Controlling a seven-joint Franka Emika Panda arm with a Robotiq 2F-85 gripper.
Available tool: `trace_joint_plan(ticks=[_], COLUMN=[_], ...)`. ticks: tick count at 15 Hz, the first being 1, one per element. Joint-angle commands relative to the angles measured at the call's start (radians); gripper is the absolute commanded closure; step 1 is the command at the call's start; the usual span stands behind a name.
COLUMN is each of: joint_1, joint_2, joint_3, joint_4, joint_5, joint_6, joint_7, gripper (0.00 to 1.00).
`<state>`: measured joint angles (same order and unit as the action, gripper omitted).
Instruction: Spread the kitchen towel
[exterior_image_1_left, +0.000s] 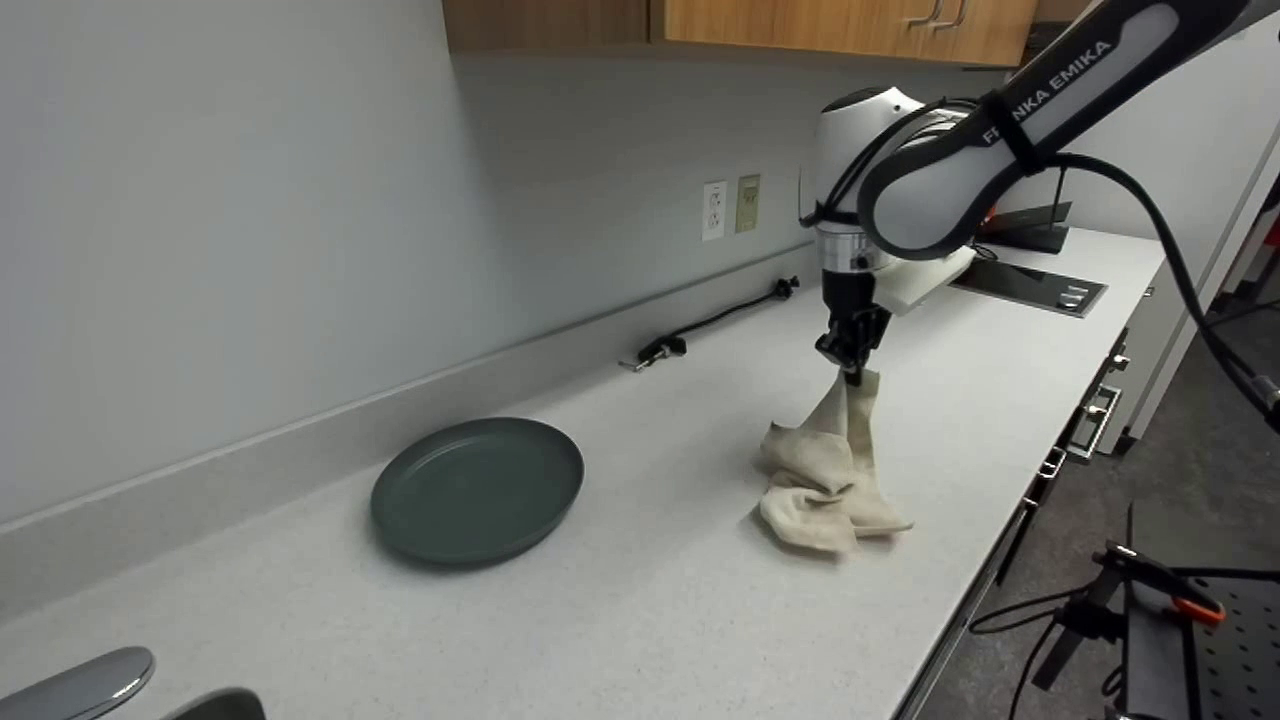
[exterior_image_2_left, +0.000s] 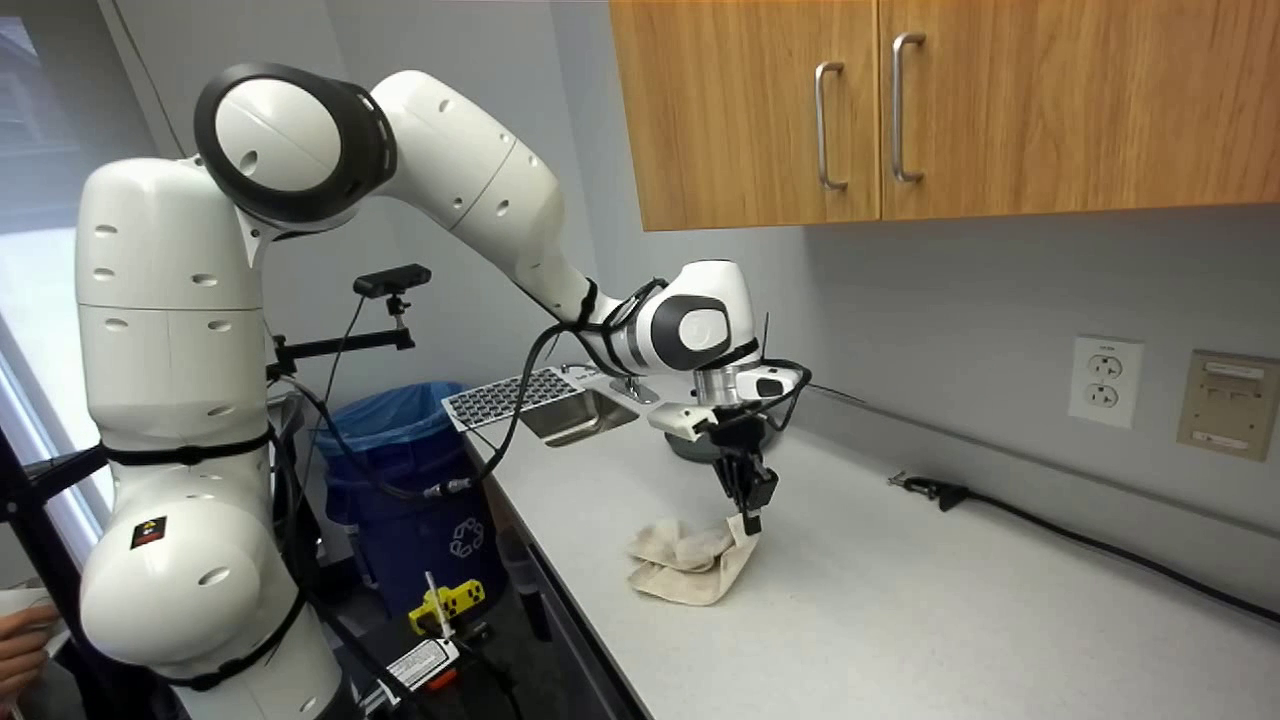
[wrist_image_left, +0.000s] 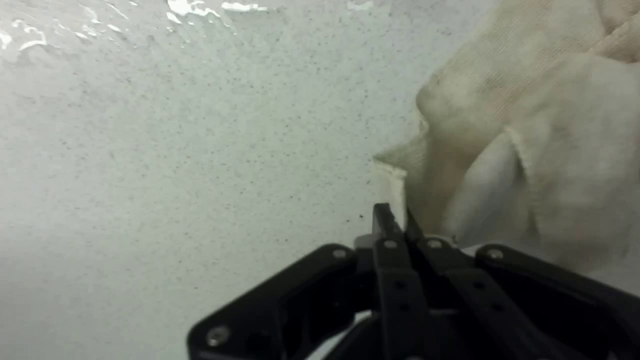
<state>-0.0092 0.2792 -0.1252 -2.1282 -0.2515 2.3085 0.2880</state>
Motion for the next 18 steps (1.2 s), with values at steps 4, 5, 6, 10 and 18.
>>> trace_joint_plan(ticks=[4, 5, 6, 10, 18], joint_1=[0.031, 0.029, 0.027, 0.026, -0.018], joint_2=[0.006, 0.007, 0.006, 0.007, 0.001], joint_3=[-0.031, -0.027, -0.022, -0.019, 0.04], joint_4=[0.009, 0.009, 0.009, 0.011, -0.01], joint_5=[-0.14, -0.137, -0.128, -0.132, 0.054], joint_6=[-0.048, -0.057, -0.07, -0.1, -0.014], joint_7=[0.175, 0.178, 0.171, 0.158, -0.016], gripper=[0.99, 0.99, 0.73, 0.49, 0.0])
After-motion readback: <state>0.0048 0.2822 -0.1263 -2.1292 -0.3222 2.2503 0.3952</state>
